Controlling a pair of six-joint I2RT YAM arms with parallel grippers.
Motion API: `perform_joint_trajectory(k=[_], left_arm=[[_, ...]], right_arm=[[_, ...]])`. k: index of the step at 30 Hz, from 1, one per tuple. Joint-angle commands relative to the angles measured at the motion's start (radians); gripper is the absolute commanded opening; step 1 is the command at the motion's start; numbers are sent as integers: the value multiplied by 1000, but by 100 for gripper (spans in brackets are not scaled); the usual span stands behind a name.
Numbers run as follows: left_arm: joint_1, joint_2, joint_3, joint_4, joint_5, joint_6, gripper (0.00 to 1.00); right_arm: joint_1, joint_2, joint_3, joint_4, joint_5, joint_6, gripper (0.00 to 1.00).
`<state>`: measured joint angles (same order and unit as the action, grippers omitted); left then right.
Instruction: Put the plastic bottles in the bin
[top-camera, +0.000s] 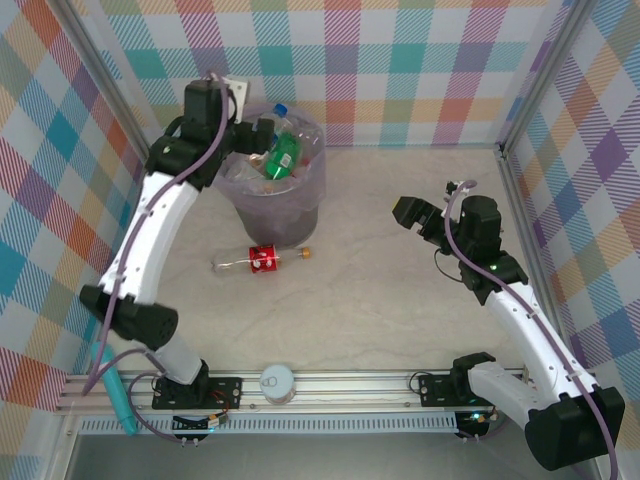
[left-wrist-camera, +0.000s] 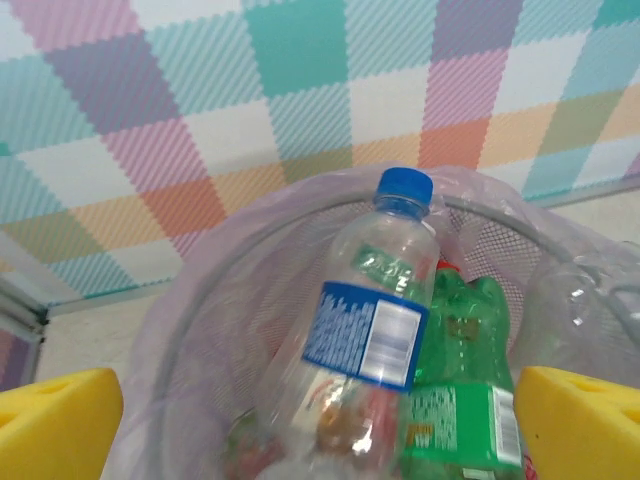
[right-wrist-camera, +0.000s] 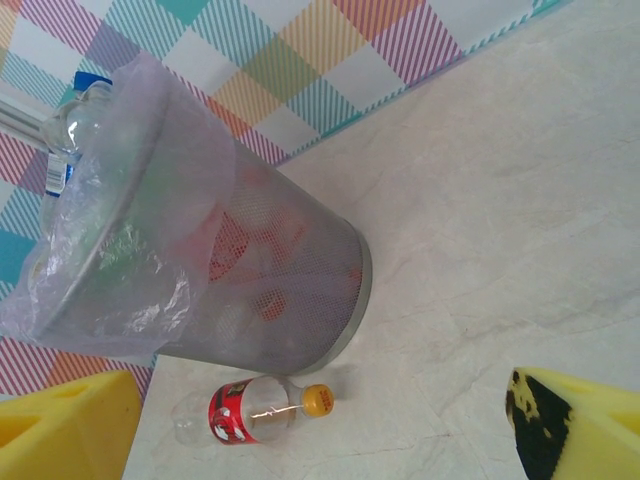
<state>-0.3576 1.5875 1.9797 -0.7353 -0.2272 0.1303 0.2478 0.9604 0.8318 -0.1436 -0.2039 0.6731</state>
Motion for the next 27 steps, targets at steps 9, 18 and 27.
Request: perform_joint_trajectory(k=[9,18,27], left_arm=[[25,-544,-706,197,7,-475,91],[188,-598,-1096,207,225,-787,94],[233,-496,-1424,625,373,-1281,99]], right_arm=[[-1,120,25,100,-87,13,94],[-3,62,61,-26,-11,-70,94],[-7,19,66,-94,60,-109,95]])
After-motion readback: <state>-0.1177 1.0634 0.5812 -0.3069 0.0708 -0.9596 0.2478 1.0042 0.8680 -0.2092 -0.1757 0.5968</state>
